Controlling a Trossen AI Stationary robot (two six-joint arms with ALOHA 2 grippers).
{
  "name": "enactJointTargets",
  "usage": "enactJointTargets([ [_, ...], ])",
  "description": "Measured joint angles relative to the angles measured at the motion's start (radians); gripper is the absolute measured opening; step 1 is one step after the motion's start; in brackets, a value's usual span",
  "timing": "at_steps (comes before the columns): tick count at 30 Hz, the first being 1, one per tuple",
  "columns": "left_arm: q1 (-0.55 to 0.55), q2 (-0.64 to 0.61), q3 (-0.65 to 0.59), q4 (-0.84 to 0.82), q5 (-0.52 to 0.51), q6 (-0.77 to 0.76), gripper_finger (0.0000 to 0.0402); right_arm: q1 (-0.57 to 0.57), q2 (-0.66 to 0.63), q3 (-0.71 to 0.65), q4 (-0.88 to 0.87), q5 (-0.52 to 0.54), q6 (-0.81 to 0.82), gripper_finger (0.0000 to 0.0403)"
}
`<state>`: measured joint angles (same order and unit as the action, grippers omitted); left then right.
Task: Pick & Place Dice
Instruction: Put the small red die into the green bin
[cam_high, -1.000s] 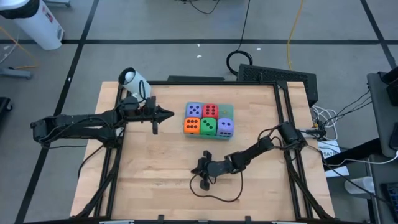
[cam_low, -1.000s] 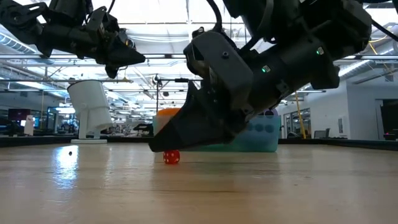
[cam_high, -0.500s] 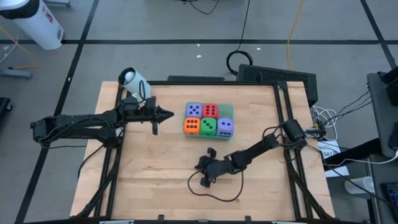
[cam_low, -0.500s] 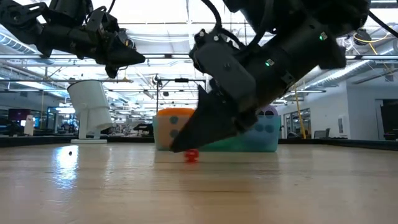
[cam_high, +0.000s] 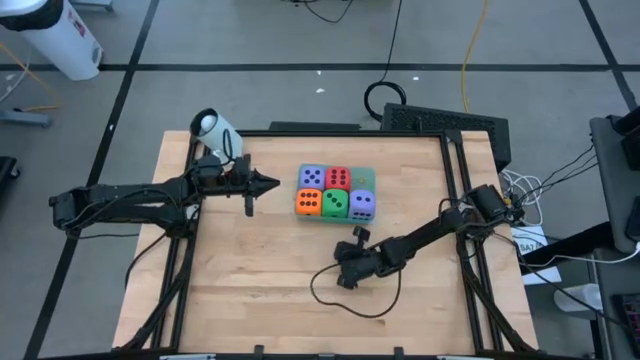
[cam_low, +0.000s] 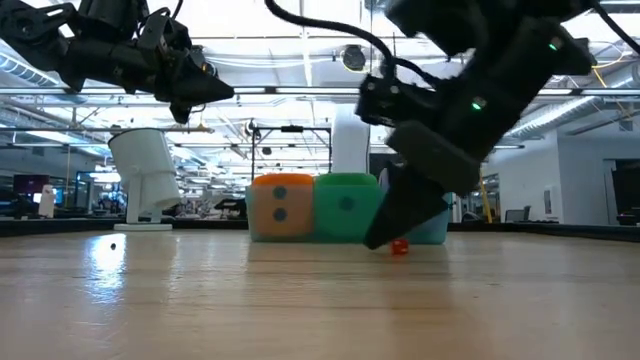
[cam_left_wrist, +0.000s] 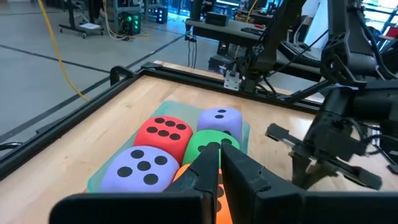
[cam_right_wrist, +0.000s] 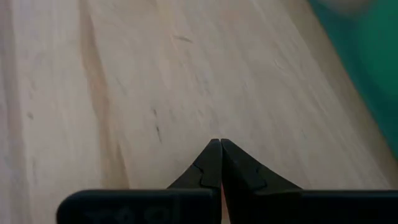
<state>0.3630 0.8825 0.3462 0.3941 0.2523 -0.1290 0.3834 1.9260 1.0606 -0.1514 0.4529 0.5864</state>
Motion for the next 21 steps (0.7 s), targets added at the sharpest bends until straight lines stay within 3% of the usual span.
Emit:
enactJointTargets([
  [8, 0.000, 0.000, 0.000, 0.003, 0.000, 0.003, 0.0026, 0.029, -0.210, -0.216, -0.028, 0.039, 0.099, 0.0000],
  [14, 0.000, 0.000, 0.000, 0.001, 0.000, 0.021, 0.0026, 0.045, -0.403, -0.421, 0.053, 0.073, 0.169, 0.0000],
  [18, 0.000, 0.000, 0.000, 0.002, 0.000, 0.024, 0.0026, 0.041, -0.486, -0.523, 0.221, 0.070, 0.134, 0.0000],
  [21, 0.001, 0.000, 0.000, 0.006, -0.002, 0.029, 0.0026, 0.042, -0.526, -0.544, 0.250, 0.067, 0.078, 0.0000],
])
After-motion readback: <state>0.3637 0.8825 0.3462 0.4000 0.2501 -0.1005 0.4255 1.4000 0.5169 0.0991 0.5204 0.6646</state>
